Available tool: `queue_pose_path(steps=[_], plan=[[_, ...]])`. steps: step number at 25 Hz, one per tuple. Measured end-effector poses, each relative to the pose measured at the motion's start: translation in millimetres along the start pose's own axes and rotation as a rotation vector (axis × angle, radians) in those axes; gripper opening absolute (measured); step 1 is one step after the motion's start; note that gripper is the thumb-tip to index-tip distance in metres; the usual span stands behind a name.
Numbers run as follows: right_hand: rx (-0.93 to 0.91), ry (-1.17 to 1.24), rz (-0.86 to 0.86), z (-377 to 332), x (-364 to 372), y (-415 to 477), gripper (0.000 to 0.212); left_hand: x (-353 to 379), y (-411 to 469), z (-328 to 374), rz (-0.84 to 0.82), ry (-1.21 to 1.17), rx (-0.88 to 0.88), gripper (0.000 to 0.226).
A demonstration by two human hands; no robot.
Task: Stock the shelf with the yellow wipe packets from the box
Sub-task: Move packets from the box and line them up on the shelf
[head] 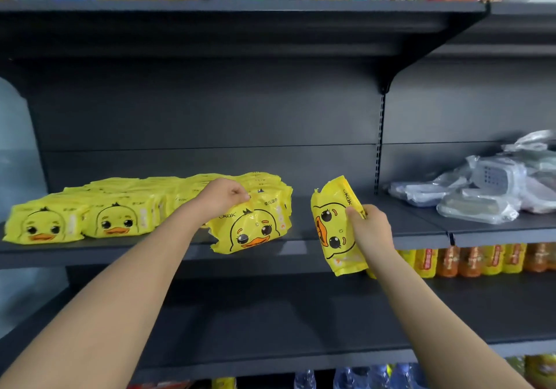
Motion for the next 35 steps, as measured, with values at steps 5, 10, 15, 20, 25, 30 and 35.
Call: queue_pose_path(steps=[5,10,15,20,25,30,35], plan=[[-0.013,-0.033,0.023,-4,37,63,0.026,23,91,-15,-0.097,0.114,0.099,0.024],[0.003,-0.04,-0.001,6,79,104,0.027,65,149,-25,-0.195,0.221,0.239,0.024],[-0.02,-0.018,-0.053,7,109,124,0.024,89,168,-41,-0.092,0.525,0.379,0.028],[-0.142,-0.079,-0.156,-12,130,133,0.019,68,158,-37,0.089,0.513,0.415,0.025],[-0.517,-0.397,-0.53,-65,198,117,0.036,12,146,-62,0.198,0.489,0.26,0.029],[-0.876,-0.728,-0.479,-77,259,87,0.041,-7,122,-91,0.157,0.505,0.173,0.026],[-0.905,-0.685,-0.282,-78,242,82,0.049,18,96,-82,0.035,0.582,0.23,0.052]])
Point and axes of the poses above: each hand's wrist, its own y-axis towards the middle knuckle, its own x-axis out of the palm, z = x × y, the point moved 9 cm from there along y, towards the middle knuckle, and after that the axes turned 2 degrees about -x, right-handed, at the moved point
